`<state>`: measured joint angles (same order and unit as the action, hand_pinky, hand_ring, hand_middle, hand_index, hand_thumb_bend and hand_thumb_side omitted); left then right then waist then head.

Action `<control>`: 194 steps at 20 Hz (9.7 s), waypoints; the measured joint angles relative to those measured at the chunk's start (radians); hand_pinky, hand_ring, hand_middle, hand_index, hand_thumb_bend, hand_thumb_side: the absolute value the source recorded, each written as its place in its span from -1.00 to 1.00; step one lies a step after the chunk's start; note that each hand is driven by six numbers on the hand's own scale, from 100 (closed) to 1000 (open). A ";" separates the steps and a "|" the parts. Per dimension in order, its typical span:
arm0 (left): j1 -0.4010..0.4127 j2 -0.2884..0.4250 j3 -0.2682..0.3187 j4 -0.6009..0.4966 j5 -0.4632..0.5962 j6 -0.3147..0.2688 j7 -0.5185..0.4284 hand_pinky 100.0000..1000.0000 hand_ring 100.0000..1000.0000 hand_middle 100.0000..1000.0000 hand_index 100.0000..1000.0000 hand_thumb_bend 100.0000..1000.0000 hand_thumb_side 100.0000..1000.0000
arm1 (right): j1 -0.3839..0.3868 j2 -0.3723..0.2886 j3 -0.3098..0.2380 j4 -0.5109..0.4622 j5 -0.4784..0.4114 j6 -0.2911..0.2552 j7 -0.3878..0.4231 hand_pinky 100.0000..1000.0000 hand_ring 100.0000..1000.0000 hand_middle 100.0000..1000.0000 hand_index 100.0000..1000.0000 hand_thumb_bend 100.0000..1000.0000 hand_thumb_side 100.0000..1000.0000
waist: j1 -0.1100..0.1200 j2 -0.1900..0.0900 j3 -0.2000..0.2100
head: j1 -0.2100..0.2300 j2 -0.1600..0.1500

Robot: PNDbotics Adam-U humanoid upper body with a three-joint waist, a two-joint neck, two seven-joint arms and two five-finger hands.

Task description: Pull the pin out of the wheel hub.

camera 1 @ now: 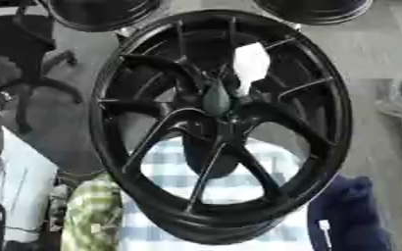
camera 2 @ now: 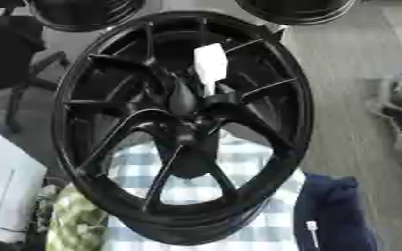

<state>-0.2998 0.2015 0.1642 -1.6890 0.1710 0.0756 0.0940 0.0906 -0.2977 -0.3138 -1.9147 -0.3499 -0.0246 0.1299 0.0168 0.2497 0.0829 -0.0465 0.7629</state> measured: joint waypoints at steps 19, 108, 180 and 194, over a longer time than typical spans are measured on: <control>0.028 0.011 0.005 0.008 -0.005 0.005 0.004 0.29 0.43 0.19 0.30 -1.00 0.61 | -0.020 -0.447 0.017 -0.052 -0.060 -0.206 0.038 0.92 0.68 0.61 0.89 -1.00 -0.20 | -0.029 -0.020 -0.015 | -0.032 0.001; 0.018 0.063 0.110 0.037 0.120 0.043 0.325 0.28 0.45 0.18 0.30 -1.00 0.71 | -0.817 -0.453 0.551 0.347 0.685 -0.355 0.590 0.64 0.36 0.40 0.65 -0.30 0.07 | -0.113 -0.025 0.154 | -0.190 0.008; 0.020 0.063 0.122 0.050 0.115 0.049 0.319 0.27 0.40 0.15 0.30 -1.00 0.71 | -0.793 -0.551 0.447 0.304 0.305 -0.125 0.553 0.58 -0.14 -0.67 -0.22 -1.00 -0.88 | -0.118 -0.004 0.148 | -0.202 0.008; 0.051 0.066 0.143 0.043 0.097 0.044 0.329 0.27 0.41 0.16 0.30 -1.00 0.69 | -0.309 -0.785 0.101 0.180 0.043 -0.081 0.208 0.57 -0.11 -0.63 -0.19 -1.00 -1.00 | -0.092 -0.027 0.030 | -0.122 0.009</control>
<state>-0.2489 0.2673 0.3073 -1.6456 0.2678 0.1191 0.4229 -0.2184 -1.0826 -0.2130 -1.7347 -0.3074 -0.1056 0.3374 -0.0749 0.2228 0.1128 -0.1680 0.7715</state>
